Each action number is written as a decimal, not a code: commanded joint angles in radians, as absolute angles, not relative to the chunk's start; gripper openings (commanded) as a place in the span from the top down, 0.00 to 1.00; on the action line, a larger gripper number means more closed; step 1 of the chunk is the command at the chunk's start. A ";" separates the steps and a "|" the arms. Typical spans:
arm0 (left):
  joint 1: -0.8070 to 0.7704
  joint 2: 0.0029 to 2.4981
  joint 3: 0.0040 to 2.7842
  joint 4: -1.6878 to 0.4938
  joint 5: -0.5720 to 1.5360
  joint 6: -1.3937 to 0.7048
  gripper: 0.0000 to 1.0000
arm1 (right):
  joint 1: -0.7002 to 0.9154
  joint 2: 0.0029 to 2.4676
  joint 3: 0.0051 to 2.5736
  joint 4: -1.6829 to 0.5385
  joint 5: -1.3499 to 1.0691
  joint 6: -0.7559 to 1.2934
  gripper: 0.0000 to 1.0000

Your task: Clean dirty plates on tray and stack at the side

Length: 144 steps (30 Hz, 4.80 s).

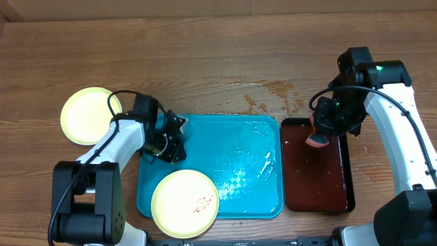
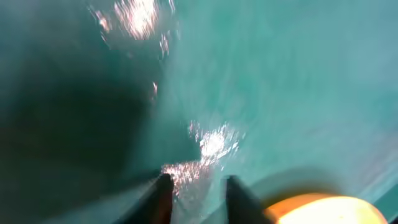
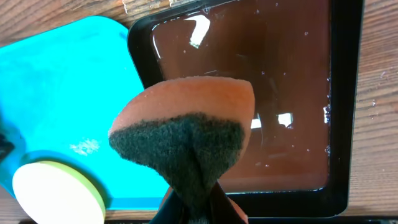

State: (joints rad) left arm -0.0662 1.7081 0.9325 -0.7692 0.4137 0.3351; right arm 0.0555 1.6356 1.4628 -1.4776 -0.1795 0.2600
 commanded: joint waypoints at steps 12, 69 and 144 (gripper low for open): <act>-0.072 1.478 1.252 -1.106 0.257 0.182 0.00 | 0.058 1.633 1.459 -1.470 -0.189 0.253 0.77; -0.073 1.301 0.931 -1.200 0.133 -0.060 0.37 | 0.058 1.633 1.080 -1.242 -0.275 0.284 0.00; -0.078 1.869 0.948 -0.968 0.304 -0.061 0.85 | 0.058 1.633 1.080 -1.172 -0.290 0.265 0.00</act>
